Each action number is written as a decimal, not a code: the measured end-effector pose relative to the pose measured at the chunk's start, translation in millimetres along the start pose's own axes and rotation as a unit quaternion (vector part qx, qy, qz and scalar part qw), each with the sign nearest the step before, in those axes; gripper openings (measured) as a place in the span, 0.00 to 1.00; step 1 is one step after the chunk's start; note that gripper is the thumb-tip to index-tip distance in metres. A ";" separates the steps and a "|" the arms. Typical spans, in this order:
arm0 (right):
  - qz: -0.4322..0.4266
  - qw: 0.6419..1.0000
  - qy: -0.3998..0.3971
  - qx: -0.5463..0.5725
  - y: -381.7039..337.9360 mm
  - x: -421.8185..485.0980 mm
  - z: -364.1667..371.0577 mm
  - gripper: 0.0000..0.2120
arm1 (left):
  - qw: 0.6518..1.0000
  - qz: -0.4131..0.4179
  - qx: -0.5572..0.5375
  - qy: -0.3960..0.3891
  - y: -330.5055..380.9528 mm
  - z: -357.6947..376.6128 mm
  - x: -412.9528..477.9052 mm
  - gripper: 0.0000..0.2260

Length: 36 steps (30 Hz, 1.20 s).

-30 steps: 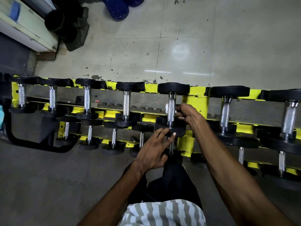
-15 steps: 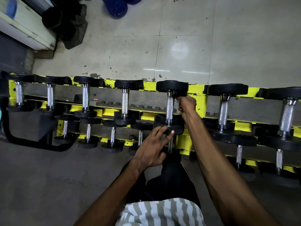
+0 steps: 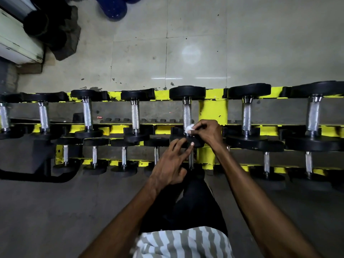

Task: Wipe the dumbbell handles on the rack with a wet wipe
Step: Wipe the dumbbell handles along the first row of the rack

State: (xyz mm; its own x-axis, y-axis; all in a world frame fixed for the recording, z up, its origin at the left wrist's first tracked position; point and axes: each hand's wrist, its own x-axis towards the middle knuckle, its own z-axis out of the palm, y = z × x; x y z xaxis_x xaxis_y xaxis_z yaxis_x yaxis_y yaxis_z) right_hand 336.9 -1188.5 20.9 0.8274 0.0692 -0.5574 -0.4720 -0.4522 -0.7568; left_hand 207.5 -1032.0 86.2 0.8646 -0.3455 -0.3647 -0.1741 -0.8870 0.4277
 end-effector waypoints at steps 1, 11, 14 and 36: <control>0.011 1.000 -0.003 0.006 -0.2 -2.5 0.1 0.10 | 1.000 0.001 -0.002 0.000 -0.1 0.4 -0.4 0.43; 0.012 0.996 0.082 -0.014 -9.6 -19.8 10.7 0.13 | 1.000 0.013 -0.022 0.015 0.0 -2.2 -0.2 0.40; 0.012 0.997 0.076 -0.014 -7.5 -17.0 7.6 0.12 | 0.999 0.004 -0.026 0.025 6.9 -3.8 0.9 0.40; -0.031 0.978 0.073 -0.193 46.7 -8.5 -189.1 0.15 | 0.999 0.044 0.023 0.015 184.7 61.5 95.9 0.40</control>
State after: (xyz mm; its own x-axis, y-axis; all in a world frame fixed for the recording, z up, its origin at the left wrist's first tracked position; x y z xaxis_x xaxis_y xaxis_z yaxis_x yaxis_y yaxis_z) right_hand 365.4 -1378.3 54.9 0.8987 -0.0073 -0.4384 -0.2927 -0.7546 -0.5874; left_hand 229.3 -1247.9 79.4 0.8589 -0.4137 -0.3017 -0.2705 -0.8669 0.4188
